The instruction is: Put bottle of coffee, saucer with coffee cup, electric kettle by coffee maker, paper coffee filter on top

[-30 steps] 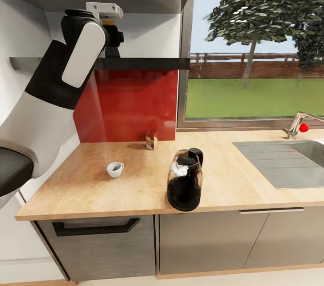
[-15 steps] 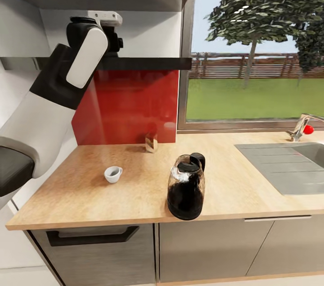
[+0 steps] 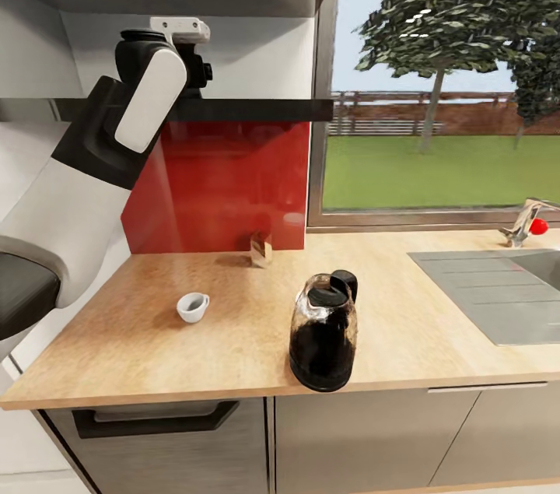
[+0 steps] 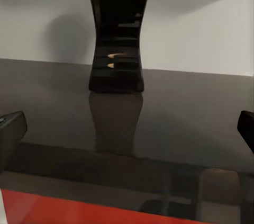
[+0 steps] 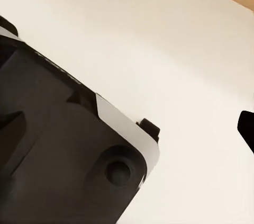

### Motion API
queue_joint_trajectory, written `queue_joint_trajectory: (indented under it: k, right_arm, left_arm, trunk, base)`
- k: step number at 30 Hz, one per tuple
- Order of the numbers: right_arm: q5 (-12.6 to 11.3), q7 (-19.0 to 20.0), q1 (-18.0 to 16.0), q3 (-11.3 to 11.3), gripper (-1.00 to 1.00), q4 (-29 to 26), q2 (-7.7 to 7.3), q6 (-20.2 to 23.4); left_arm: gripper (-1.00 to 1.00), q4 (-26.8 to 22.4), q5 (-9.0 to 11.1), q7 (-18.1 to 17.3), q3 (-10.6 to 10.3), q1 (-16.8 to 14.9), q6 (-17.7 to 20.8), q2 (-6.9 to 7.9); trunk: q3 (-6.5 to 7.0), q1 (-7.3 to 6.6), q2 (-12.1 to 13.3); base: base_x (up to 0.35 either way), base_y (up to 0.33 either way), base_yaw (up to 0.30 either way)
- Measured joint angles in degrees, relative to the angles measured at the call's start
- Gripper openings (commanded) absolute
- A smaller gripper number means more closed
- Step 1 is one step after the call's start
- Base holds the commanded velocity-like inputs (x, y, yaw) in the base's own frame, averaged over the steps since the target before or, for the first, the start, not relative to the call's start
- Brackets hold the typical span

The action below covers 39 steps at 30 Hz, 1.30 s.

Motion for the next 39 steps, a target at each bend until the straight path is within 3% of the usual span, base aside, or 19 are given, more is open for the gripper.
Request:
queue_joint_trajectory:
  k: [12, 16, 17, 21, 28, 32, 39]
  right_arm:
    - [0.3, 0.0, 0.0, 0.0, 1.00, 0.1, 0.01, -0.1]
    - [0.3, 0.0, 0.0, 0.0, 1.00, 0.1, 0.01, -0.1]
    - [0.3, 0.0, 0.0, 0.0, 1.00, 0.1, 0.01, -0.1]
    - [0.3, 0.0, 0.0, 0.0, 1.00, 0.1, 0.01, -0.1]
    - [0.3, 0.0, 0.0, 0.0, 1.00, 0.1, 0.01, -0.1]
    - [0.3, 0.0, 0.0, 0.0, 1.00, 0.1, 0.01, -0.1]
    - [0.3, 0.0, 0.0, 0.0, 1.00, 0.1, 0.01, -0.1]
  left_arm:
    - [1.00, 0.5, 0.0, 0.0, -0.3, 0.0, 0.1, -0.04]
    - [1.00, 0.6, 0.0, 0.0, -1.2, 0.0, 0.1, -0.02]
    - [1.00, 0.7, 0.0, 0.0, -2.4, 0.0, 0.1, -0.01]
    - [1.00, 0.7, 0.0, 0.1, -2.9, 0.0, 0.1, -0.03]
    - [1.00, 1.9, -0.1, 0.1, -3.1, -0.3, 0.1, -0.07]
    - [1.00, 4.1, -0.1, 0.1, -3.1, -1.9, 0.1, 0.00]
    - [1.00, 12.1, -0.1, -0.2, -3.3, -10.3, 0.2, 0.00]
  trunk:
    - [0.00, 0.00, 0.0]
    - [0.00, 0.00, 0.0]
    - [0.00, 0.00, 0.0]
    - [0.00, 0.00, 0.0]
    - [1.26, -1.53, 2.8]
    - [1.26, -1.54, 2.8]
    - [1.26, -1.54, 2.8]
  base:
    - [0.082, 0.000, 0.000]
    - [0.006, 0.000, 0.000]
    - [0.002, 0.000, 0.000]
    - [0.000, 0.000, 0.000]
    - [0.000, 0.000, 0.000]
    - [0.000, 0.000, 0.000]
    - [0.000, 0.000, 0.000]
